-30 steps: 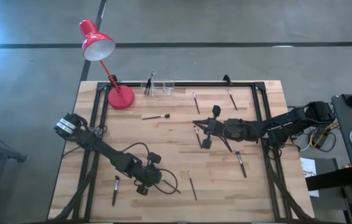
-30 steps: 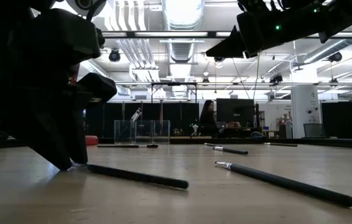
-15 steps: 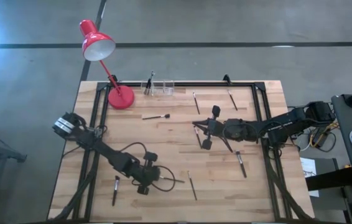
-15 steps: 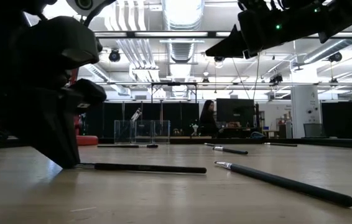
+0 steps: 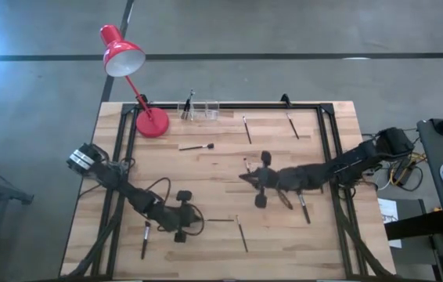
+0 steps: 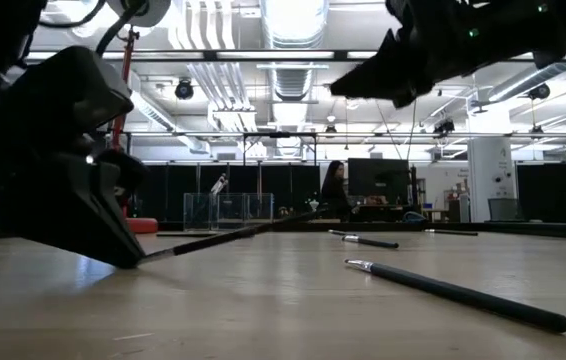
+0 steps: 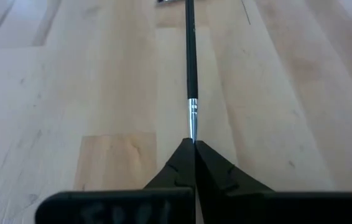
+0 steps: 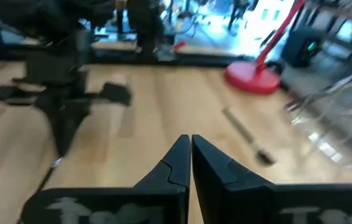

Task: Pick & Place Makeup Supplies
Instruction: Put the makeup brush into the transparent organizer

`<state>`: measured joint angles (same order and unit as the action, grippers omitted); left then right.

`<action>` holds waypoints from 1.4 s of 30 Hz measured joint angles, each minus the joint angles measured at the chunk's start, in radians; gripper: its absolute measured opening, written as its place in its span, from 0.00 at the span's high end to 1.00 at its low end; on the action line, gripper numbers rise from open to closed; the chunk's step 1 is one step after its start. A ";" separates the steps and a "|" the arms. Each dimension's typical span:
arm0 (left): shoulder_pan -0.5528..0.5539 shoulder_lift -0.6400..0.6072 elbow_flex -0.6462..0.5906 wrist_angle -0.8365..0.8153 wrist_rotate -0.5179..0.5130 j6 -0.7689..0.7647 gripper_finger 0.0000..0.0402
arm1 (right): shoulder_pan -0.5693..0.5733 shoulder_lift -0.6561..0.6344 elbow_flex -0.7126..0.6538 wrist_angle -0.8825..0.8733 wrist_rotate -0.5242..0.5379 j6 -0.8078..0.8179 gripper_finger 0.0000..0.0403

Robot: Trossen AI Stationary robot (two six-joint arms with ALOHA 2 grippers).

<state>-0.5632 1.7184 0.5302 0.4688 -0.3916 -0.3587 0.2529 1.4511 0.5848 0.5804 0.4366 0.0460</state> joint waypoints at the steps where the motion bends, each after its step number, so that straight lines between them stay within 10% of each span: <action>1: 0.000 0.000 -0.019 0.043 -0.007 0.002 1.00 | 0.010 0.027 0.009 0.000 0.000 0.022 0.97; 20: -0.001 0.001 -0.070 0.135 -0.059 -0.009 1.00 | 0.121 0.365 0.313 -0.317 -0.203 0.182 0.63; 42: -0.001 0.001 -0.072 0.143 -0.056 -0.009 1.00 | 0.120 0.416 0.360 -0.373 -0.210 0.276 0.78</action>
<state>-0.5641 1.7191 0.4583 0.6117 -0.4477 -0.3676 0.3729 1.8675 0.9447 0.2074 0.2268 0.3220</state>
